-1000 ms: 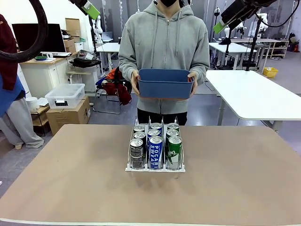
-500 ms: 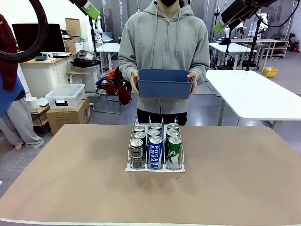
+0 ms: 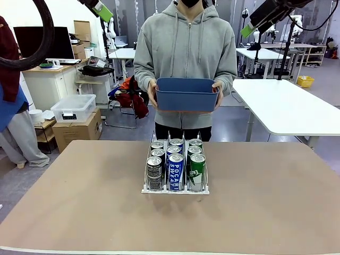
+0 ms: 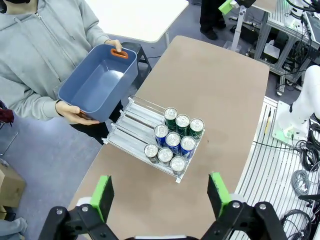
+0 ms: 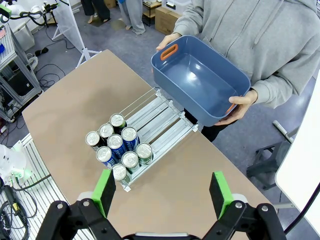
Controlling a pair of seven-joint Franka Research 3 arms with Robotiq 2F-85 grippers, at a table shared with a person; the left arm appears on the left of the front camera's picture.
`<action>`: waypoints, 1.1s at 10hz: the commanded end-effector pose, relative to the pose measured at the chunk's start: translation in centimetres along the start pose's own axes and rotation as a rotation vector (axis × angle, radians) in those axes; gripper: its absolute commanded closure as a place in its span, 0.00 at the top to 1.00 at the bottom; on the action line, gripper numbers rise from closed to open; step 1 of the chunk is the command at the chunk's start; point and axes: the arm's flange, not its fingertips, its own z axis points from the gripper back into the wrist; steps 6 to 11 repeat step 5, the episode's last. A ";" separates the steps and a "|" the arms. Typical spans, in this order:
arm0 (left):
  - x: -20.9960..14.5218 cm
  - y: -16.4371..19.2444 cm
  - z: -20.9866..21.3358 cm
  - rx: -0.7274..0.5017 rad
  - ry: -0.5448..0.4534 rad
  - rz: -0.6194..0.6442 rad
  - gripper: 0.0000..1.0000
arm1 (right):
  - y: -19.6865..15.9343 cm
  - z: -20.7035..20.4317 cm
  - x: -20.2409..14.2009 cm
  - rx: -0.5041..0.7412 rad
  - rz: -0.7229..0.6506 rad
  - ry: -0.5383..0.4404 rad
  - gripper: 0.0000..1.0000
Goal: Fill the beverage cans into the dispenser.
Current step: Place the picked Ionic drink in the line of the Automatic Can Dispenser with the same cans.
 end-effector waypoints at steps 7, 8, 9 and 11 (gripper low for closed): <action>0.1 0.0 0.0 0.001 0.001 -0.003 1.00 | 0.2 0.0 -0.3 0.002 0.001 0.003 1.00; 0.1 0.0 0.0 0.001 0.001 -0.003 1.00 | 0.2 0.0 -0.3 0.002 0.001 0.003 1.00; 0.1 0.0 0.0 0.001 0.001 -0.003 1.00 | 0.2 0.0 -0.3 0.002 0.001 0.003 1.00; 0.1 0.0 0.0 0.001 0.001 -0.003 1.00 | 0.2 0.0 -0.3 0.002 0.001 0.003 1.00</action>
